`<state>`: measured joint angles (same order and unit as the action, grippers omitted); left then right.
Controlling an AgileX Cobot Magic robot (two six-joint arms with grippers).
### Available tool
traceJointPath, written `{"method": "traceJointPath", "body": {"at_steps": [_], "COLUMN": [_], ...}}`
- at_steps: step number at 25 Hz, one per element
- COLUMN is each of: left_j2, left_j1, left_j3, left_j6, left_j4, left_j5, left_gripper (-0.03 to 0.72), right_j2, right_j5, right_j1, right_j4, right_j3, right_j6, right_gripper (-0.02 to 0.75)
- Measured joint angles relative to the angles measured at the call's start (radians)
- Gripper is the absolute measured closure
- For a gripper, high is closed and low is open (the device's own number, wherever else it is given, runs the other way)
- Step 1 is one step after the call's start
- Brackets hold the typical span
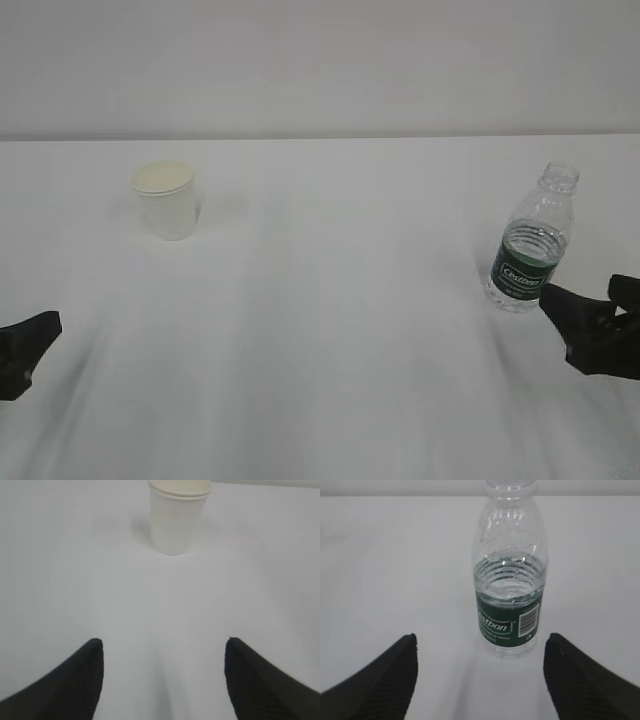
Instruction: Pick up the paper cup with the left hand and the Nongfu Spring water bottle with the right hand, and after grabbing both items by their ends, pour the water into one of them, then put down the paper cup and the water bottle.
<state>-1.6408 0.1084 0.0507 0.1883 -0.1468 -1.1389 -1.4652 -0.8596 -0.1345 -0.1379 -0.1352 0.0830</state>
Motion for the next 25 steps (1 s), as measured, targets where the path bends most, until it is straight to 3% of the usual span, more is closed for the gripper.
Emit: {"method": "traceJointPath", "body": {"at_steps": [10, 19, 25], "left_j2": [-0.041, -0.062, -0.062], "left_j1": [0.000, 0.000, 0.000], "left_j3": [0.061, 0.121, 0.126], "left_j6": [-0.002, -0.002, -0.002], "left_j4": [0.000, 0.000, 0.000], "left_j5": [-0.004, -0.006, -0.006], "left_gripper": [0.151, 0.151, 0.171], "right_j2": [-0.071, -0.161, -0.194], "right_j5": [-0.093, -0.272, -0.280], "right_j1": [0.000, 0.000, 0.000], "right_j4": [0.109, 0.202, 0.192], "right_j3": [0.000, 0.081, 0.090], "right_j6": [-0.051, -0.052, -0.052], "right_gripper": [0.150, 0.150, 0.150]}}
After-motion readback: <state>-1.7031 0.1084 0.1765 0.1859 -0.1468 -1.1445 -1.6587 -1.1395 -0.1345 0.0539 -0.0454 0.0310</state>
